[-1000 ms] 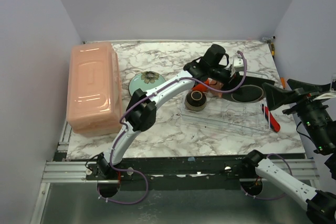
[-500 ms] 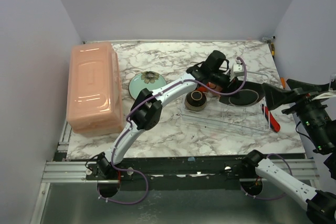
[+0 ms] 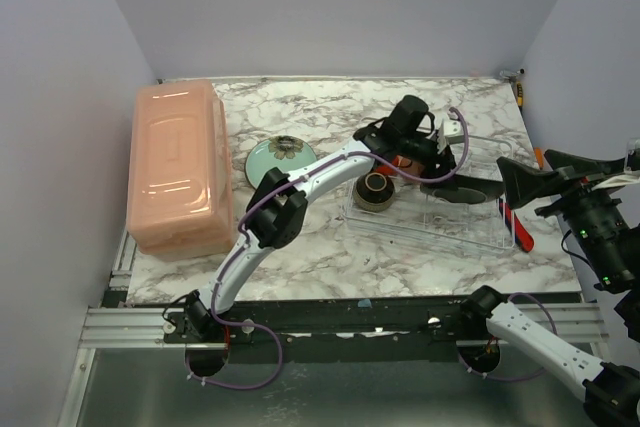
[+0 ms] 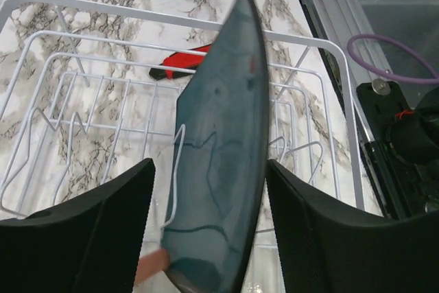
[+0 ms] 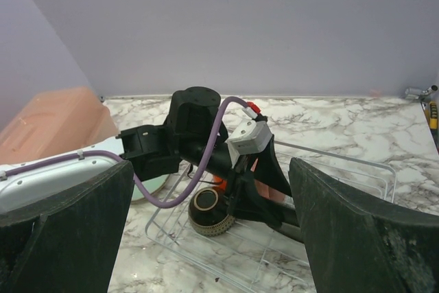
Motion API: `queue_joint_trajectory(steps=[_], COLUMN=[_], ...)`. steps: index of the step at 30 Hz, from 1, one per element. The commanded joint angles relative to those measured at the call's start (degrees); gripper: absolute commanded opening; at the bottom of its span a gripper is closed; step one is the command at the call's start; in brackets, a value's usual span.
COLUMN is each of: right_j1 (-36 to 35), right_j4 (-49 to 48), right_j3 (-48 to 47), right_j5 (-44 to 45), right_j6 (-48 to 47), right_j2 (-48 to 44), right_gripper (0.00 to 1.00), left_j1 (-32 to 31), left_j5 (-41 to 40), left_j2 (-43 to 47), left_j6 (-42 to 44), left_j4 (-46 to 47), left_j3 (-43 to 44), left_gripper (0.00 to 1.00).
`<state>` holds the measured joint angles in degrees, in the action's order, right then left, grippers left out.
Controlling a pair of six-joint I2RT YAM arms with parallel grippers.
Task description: Load the mixed dishes into the dish rack
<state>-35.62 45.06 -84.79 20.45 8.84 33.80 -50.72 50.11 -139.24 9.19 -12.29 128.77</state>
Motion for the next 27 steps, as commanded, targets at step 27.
queue_joint_trajectory(steps=[27], right_j1=[0.11], right_j4=[-7.12], right_j3=[10.61], right_j5=[-4.1], right_j6=[10.82], right_j2=[1.07], right_gripper=[0.99], left_j1=[2.27], left_j5=[-11.69], left_j2=[49.75], left_j6=[11.18], left_j4=[-20.02], left_j3=[-28.56], left_gripper=[0.94])
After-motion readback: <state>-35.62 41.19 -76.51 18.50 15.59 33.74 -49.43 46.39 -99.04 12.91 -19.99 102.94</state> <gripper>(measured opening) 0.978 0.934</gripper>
